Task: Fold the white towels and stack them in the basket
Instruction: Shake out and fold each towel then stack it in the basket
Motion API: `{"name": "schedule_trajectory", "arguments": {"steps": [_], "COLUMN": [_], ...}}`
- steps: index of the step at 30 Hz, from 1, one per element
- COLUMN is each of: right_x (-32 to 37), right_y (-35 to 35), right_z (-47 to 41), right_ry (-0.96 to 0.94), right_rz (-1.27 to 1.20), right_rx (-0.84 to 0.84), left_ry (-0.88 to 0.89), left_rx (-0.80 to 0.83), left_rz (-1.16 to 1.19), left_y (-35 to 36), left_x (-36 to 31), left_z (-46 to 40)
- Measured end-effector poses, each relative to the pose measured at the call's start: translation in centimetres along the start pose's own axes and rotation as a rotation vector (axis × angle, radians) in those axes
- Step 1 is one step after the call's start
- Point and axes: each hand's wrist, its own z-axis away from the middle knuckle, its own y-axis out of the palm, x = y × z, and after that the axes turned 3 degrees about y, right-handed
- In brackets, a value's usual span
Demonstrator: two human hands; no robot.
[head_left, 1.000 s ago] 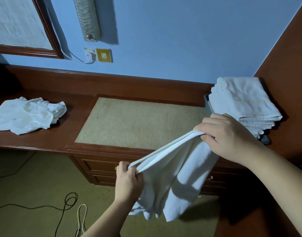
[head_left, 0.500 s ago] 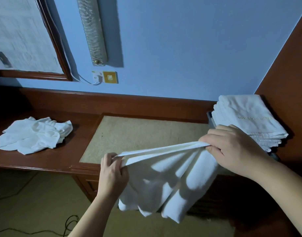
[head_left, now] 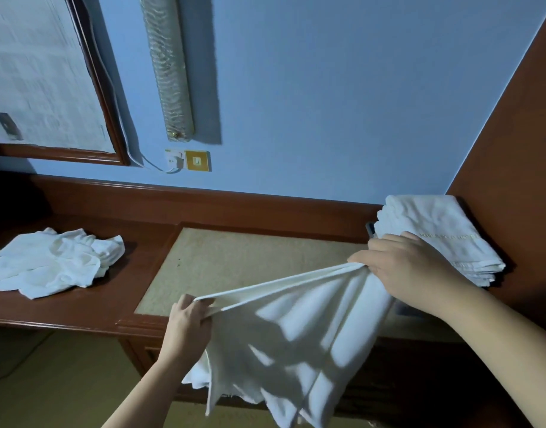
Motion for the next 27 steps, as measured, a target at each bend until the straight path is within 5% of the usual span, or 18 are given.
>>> {"name": "schedule_trajectory", "arguments": {"steps": [6, 11, 18, 23, 27], "right_x": [-5.6, -4.6, -4.2, -4.6, -5.0], "right_y": [-0.1, -2.0, -4.9, -6.0, -7.3], "right_z": [1.1, -1.5, -3.8, -5.7, -4.8], "right_ry": [0.327, 0.618, 0.600, 0.738, 0.550], "right_rz": [0.067, -0.032, 0.043, 0.040, -0.271], "right_rx": [0.077, 0.243, 0.502, 0.236, -0.031], "left_ry": [0.407, 0.416, 0.471, 0.670, 0.797], "left_rx": [-0.137, -0.156, -0.278, -0.291, -0.292], "left_rz": [-0.113, -0.250, -0.331, -0.301, -0.356], "left_y": [-5.8, -8.8, -12.8, -16.2, -18.6], "left_x": [-4.3, -8.4, -12.8, -14.8, -13.4], "left_z": [-4.2, -8.2, -10.1, -10.9, -11.3]}}
